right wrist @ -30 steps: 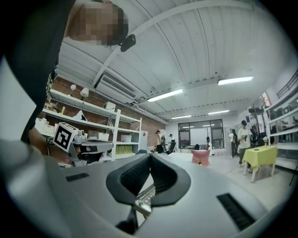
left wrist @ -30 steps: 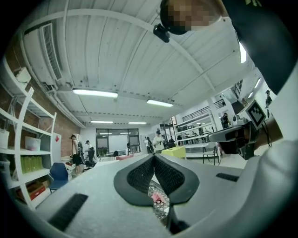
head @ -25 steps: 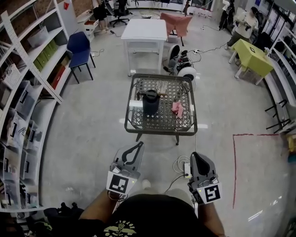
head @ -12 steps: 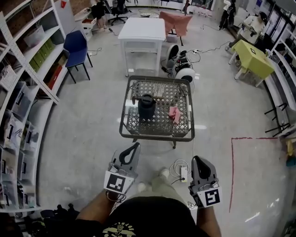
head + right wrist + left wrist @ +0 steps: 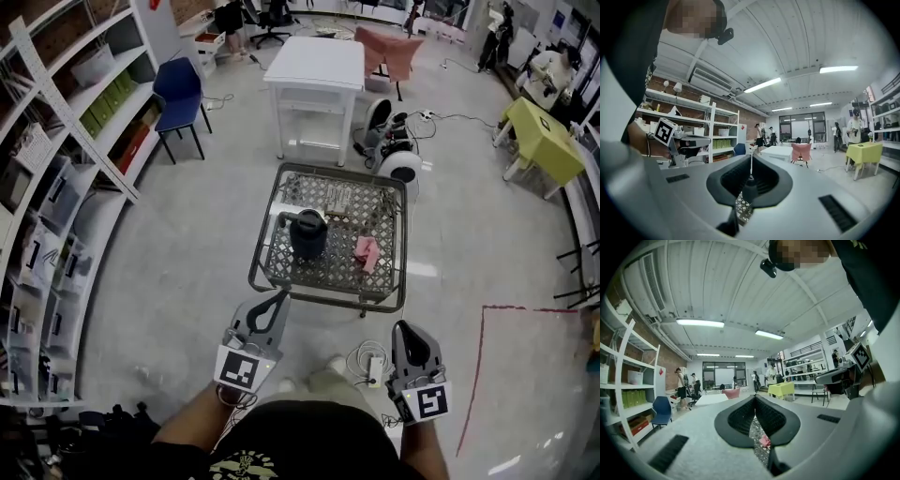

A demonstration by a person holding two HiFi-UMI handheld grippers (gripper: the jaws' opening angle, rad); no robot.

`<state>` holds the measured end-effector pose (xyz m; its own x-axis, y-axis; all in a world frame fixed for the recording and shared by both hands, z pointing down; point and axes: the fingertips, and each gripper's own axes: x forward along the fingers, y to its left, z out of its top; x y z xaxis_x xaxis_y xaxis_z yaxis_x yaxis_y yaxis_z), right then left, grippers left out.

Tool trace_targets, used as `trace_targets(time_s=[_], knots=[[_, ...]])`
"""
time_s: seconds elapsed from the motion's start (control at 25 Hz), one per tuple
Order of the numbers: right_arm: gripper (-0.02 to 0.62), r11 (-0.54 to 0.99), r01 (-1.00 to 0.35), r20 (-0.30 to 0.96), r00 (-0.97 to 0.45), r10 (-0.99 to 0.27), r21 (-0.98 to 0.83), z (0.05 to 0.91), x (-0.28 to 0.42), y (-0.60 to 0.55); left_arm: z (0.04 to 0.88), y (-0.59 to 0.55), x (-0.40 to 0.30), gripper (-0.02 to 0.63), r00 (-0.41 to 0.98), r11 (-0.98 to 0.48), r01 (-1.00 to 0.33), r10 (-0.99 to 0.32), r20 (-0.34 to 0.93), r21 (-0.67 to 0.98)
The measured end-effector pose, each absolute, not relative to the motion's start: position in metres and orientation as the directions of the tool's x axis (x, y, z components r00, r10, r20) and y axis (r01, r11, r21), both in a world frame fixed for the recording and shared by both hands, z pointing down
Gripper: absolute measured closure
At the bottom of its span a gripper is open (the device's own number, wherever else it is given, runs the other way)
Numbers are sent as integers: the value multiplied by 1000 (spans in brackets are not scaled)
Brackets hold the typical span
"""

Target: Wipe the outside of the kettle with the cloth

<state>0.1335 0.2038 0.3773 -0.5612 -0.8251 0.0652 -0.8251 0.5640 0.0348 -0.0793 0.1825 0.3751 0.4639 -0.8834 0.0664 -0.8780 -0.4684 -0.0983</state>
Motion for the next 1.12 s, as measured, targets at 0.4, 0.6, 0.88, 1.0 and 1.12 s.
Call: trace_targets(time_s=[0.4, 0.6, 0.88, 1.0, 1.12], knots=[[583, 592, -804, 52, -590, -806, 54, 364, 164, 147, 361, 136, -55, 598, 394, -395, -916, -919, 33, -72], [583, 624, -780, 42, -622, -782, 53, 361, 170, 129, 353, 125, -47, 597, 366, -366, -926, -930, 25, -91], [583, 700, -712, 30, -699, -714, 54, 366, 170, 114, 351, 120, -43, 597, 286, -286, -952, -958, 13, -111], [583, 724, -688, 37, -723, -689, 40, 374, 163, 109, 357, 123, -48, 597, 264, -265, -959, -964, 24, -105], [583, 747, -664, 53, -746, -664, 32, 377, 153, 104, 359, 128, -55, 597, 242, -243, -965, -970, 27, -96]])
